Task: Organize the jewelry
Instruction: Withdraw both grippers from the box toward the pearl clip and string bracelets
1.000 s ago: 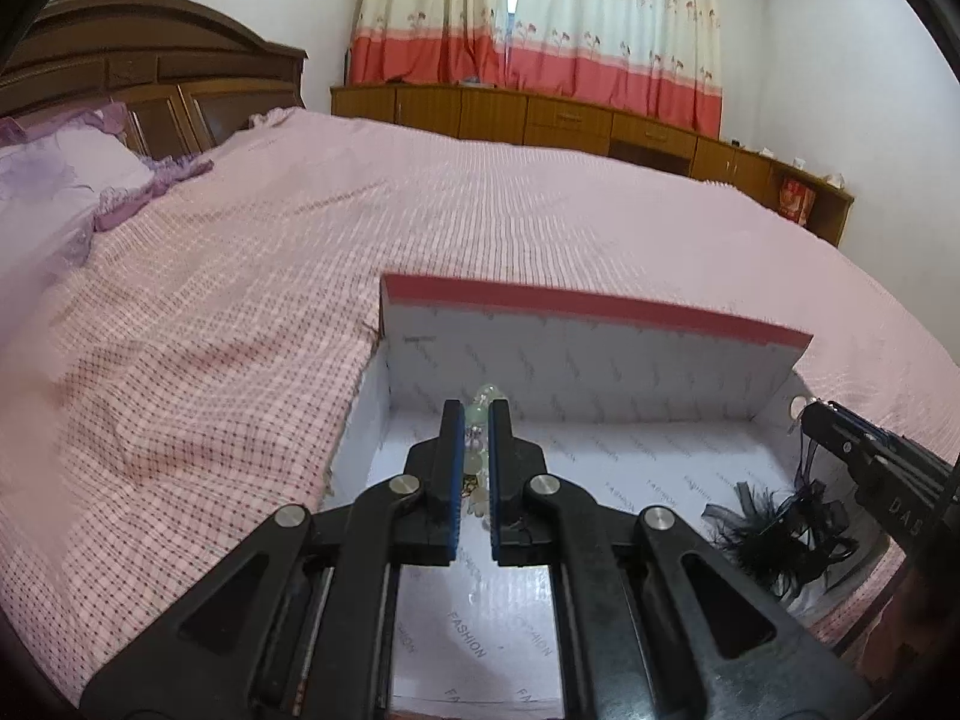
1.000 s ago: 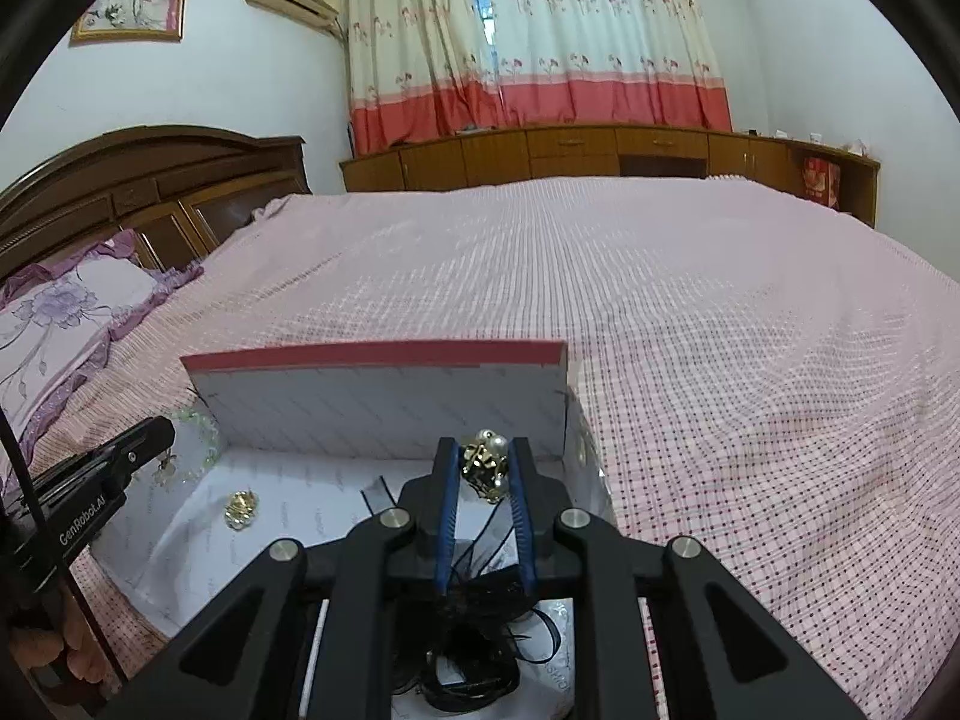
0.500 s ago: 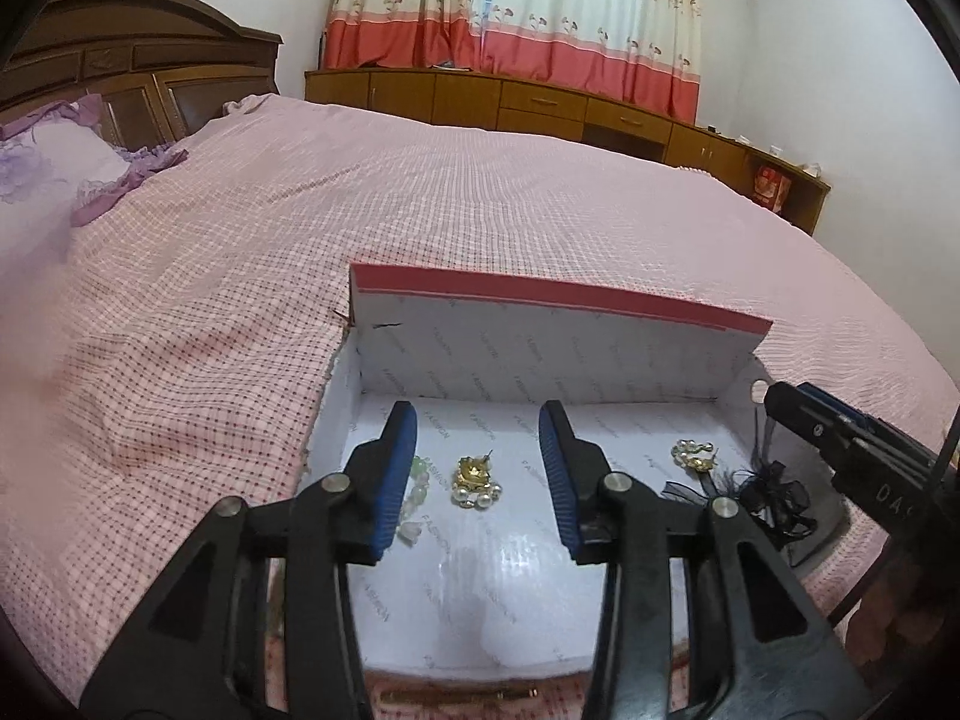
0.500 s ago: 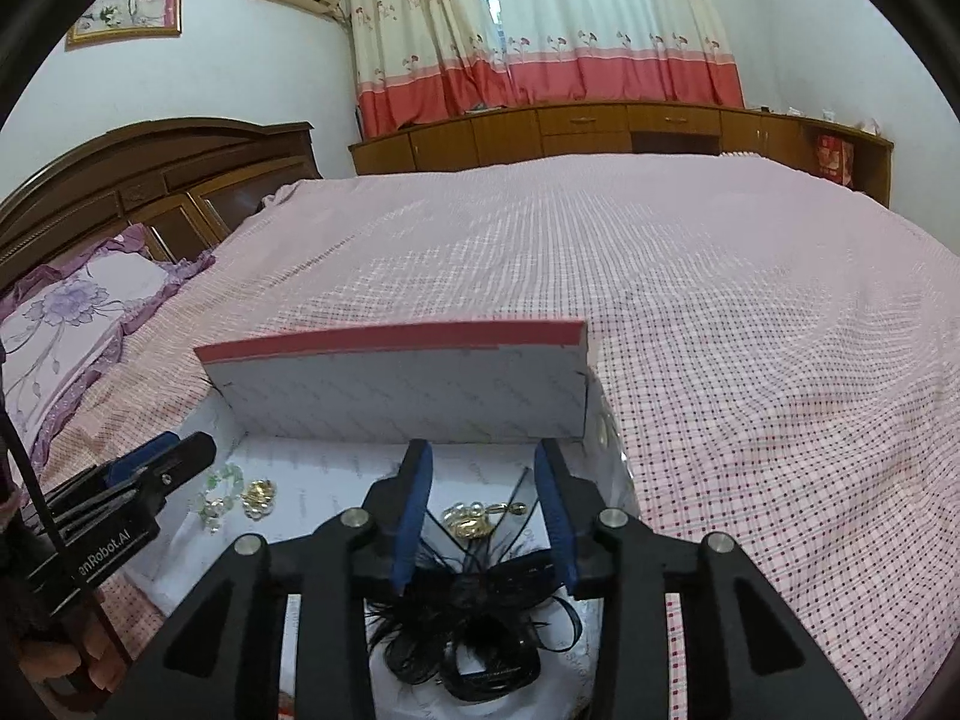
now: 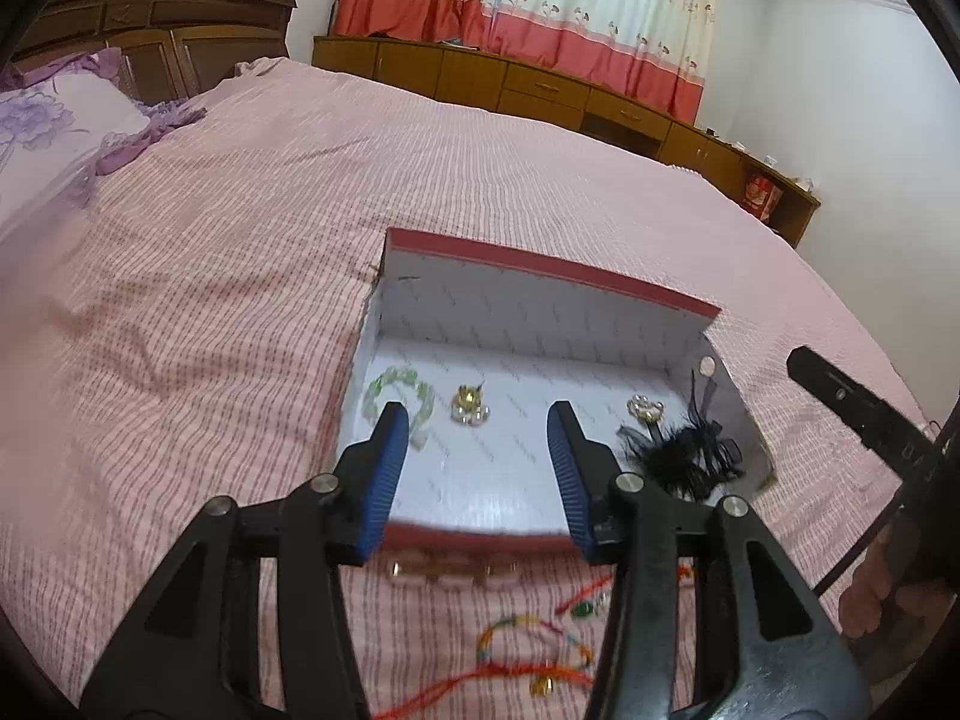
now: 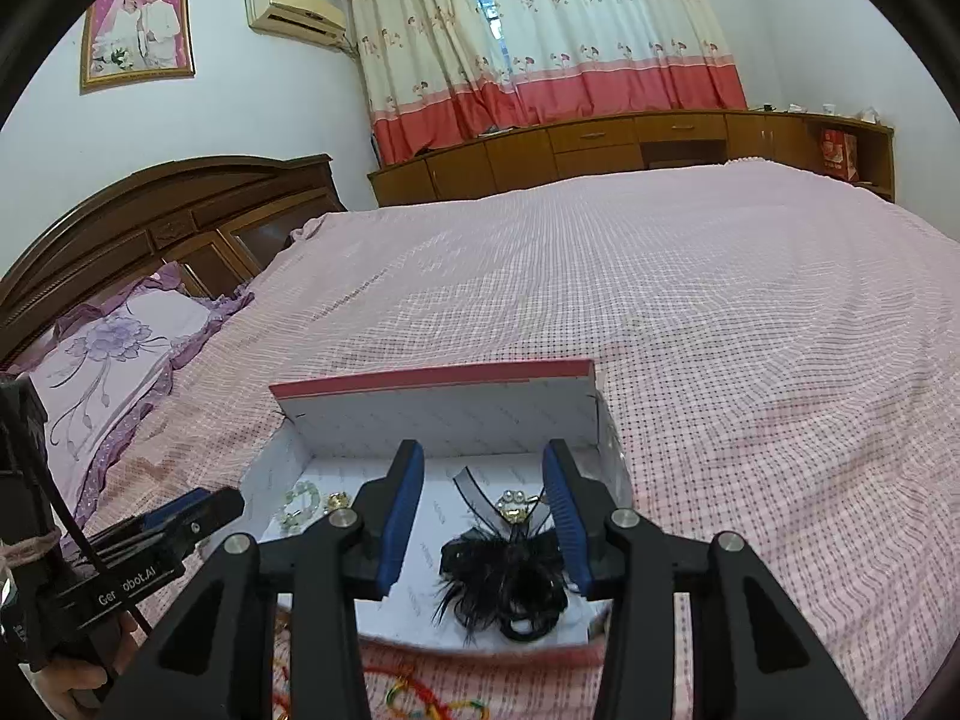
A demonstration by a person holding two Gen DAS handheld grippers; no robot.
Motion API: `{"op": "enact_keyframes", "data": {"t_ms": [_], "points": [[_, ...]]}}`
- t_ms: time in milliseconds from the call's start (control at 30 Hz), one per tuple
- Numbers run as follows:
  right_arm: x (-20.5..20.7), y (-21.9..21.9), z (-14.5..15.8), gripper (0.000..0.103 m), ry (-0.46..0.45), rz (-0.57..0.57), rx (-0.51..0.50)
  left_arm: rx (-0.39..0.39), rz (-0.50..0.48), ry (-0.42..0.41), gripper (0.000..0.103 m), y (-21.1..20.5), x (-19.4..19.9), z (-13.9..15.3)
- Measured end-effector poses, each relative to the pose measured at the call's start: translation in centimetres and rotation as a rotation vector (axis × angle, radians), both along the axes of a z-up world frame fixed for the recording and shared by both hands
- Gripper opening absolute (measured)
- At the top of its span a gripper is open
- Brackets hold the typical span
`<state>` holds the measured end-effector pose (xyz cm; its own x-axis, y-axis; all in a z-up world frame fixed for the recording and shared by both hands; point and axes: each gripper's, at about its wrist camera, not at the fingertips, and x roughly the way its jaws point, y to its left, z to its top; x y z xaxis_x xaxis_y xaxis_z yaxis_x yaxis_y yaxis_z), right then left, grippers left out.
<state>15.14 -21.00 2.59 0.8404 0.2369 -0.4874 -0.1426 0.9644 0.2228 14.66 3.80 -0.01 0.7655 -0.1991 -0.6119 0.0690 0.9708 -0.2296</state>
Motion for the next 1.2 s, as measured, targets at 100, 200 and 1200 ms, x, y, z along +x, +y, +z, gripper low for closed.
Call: {"op": "enact_keyframes", "data": {"t_ms": [100,200,1200], "points": [[-1.3,-0.3,0.6,0.045,-0.008,0.001,0.011,-0.011,-0.003,0.014,0.041,0.4,-1.0,0.0],[-2.1,-0.3,0.9,0.045,0.001,0.004,0.022,-0.022,-0.004,0.035,0.041,0.9,-1.9,-0.1],[-4.9,2.6,-7.7,0.045,0.270,0.107,-0.100,0.004,0.040,0.165,0.041,3.0,-5.1,-3.4]]}}
